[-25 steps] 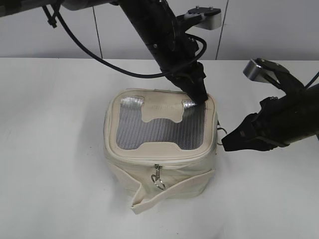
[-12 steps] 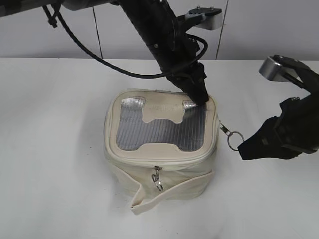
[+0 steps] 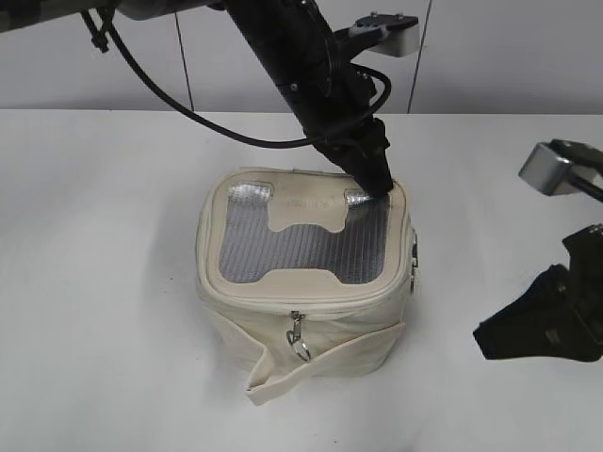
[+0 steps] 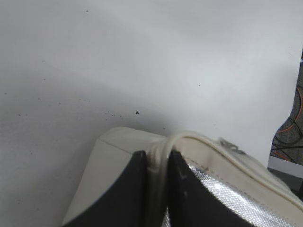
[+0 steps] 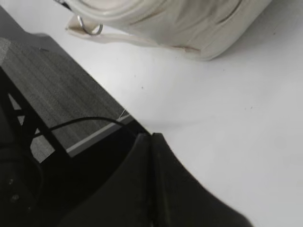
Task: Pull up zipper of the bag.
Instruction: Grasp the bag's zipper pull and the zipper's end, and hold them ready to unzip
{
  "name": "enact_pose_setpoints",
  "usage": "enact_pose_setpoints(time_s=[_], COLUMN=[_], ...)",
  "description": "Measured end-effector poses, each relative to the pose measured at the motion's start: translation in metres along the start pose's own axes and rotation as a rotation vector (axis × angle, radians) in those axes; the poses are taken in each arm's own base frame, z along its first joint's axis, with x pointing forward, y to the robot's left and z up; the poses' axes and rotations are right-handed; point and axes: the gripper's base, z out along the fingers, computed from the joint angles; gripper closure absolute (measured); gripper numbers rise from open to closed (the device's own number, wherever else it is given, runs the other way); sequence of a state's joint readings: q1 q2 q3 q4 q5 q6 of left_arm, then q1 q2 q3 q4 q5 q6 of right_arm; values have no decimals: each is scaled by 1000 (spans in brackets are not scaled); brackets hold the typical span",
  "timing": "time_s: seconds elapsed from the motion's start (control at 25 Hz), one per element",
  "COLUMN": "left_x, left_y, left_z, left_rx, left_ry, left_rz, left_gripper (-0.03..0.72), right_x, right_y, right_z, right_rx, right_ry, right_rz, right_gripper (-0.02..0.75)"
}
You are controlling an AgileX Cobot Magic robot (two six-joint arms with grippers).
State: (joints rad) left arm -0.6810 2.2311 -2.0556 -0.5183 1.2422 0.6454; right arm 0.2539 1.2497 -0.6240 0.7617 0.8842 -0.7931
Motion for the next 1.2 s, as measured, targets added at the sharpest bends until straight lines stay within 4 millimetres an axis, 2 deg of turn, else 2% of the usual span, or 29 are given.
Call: enact_pose_setpoints(time_s=[0.2,0.28,0.4,0.52,1.08,1.2], left_x=[0,0,0,0,0,0], left_y=[0,0,0,0,0,0], left_z=[0,0,0,0,0,0], left_rx=[1,1,1,1,1,-5], left_ry=[-1,-1,-1,-1,-1,1], left_rz=[0,-1,-1,-1,-1,1], left_gripper=[595,595,595,595,595,595], right_x=[-14,-19,-23,-25,-35,-38], right_y=[-10,-16,-24,-29,-52,-60], right_z=[-4,-5,3,14,58,68], right_rx=[130,182,204,176,102,114], right_ry=[-172,-219,-230,-223,-251,-249], right_rz=[18,24,50,69,7,1], right_gripper=[715,641,475,406,350,364])
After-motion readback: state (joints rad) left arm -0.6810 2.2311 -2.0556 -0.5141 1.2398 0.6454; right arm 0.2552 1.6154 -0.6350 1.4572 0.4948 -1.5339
